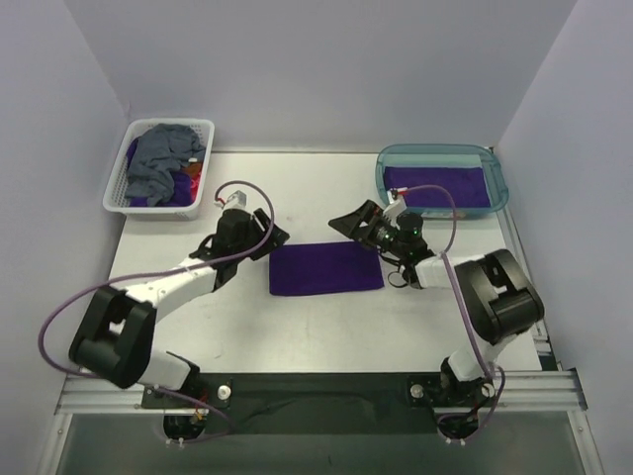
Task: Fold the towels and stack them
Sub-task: Fold the towel
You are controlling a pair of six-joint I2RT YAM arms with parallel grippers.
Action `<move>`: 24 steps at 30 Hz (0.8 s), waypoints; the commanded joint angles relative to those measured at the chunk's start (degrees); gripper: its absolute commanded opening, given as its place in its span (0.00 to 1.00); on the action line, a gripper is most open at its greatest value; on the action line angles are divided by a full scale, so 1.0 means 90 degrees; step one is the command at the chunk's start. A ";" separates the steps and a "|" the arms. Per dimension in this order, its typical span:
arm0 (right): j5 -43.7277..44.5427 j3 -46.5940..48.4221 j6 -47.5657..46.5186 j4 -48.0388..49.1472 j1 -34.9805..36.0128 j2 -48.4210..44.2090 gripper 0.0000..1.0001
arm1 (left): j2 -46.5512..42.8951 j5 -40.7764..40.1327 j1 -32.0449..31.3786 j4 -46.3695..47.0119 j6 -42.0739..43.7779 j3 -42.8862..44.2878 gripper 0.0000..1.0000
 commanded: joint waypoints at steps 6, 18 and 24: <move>0.0083 0.0063 -0.0024 0.0506 -0.0362 0.1340 1.00 | 0.1660 0.0287 0.0115 0.1067 0.0217 0.0419 0.64; 0.0055 -0.0464 0.0142 0.0977 -0.1046 0.1245 1.00 | 0.2034 0.0082 0.0671 0.1078 0.0246 -0.0216 0.61; 0.0064 -0.0280 -0.0501 -0.1023 -0.1046 -0.0180 1.00 | 0.1770 -0.0318 0.0789 0.0132 0.0929 0.0261 0.61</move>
